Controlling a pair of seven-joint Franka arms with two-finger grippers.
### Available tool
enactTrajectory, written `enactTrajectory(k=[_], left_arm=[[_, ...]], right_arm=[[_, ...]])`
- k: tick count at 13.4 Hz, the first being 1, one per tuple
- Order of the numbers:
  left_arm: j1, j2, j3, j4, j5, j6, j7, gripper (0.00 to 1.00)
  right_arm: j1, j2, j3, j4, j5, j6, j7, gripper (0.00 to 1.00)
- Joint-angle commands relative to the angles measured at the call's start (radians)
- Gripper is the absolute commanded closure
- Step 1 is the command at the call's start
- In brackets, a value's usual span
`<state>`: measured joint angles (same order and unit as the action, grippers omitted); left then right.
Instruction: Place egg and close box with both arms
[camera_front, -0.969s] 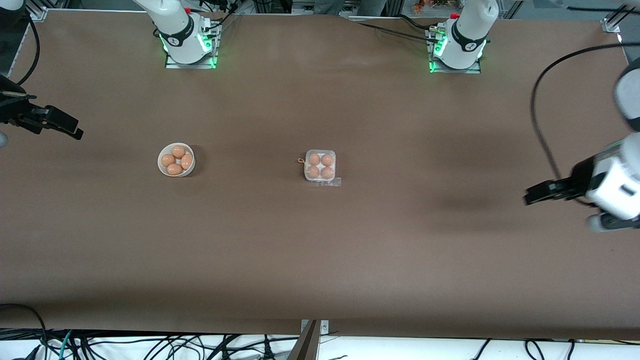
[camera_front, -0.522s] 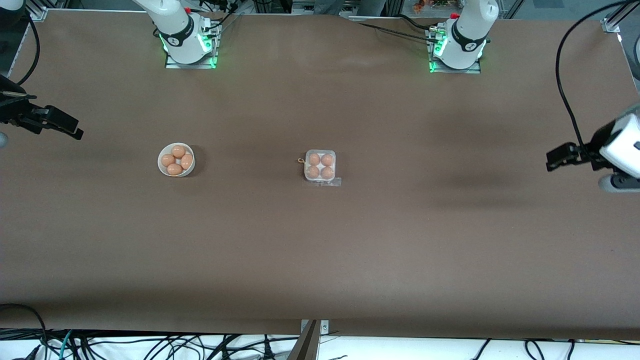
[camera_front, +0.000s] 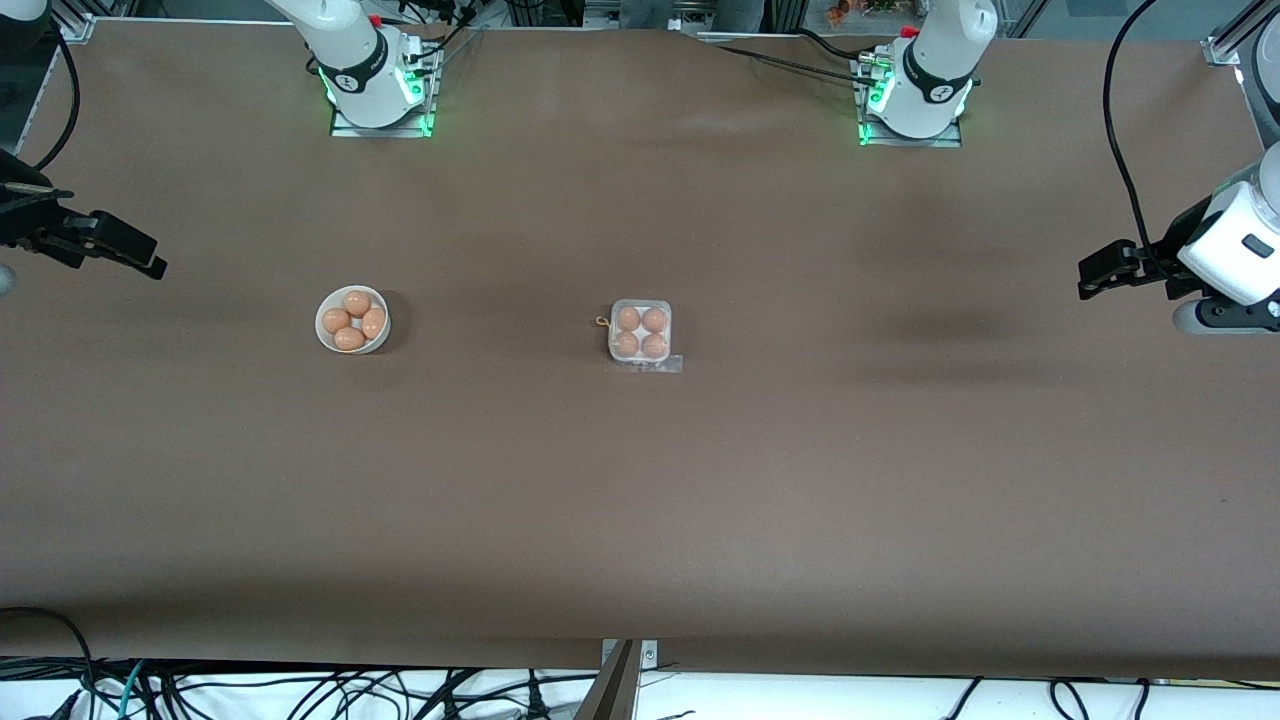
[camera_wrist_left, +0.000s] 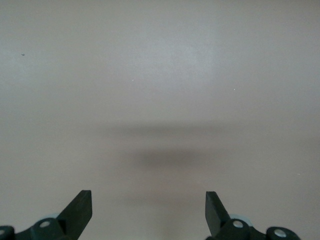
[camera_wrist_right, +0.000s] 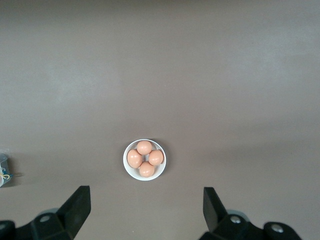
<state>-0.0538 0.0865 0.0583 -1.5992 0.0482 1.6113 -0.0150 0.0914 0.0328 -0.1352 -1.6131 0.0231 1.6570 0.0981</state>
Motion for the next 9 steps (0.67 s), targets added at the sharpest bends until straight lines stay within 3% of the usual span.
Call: enactTrajectory(k=[1,9], left_arm=[[-0.001,-0.072,-0.008,-0.064,0.022,0.019,0.017,0.00],[-0.003,-0.114,-0.012,-0.076,0.019,0.009,0.012,0.00]], right_arm=[[-0.012,0.004,0.008,0.015,-0.003,-0.016,-0.005,0.00],[-0.012,0.002,0.006,0.015,-0.003,-0.016,-0.005,0.00]])
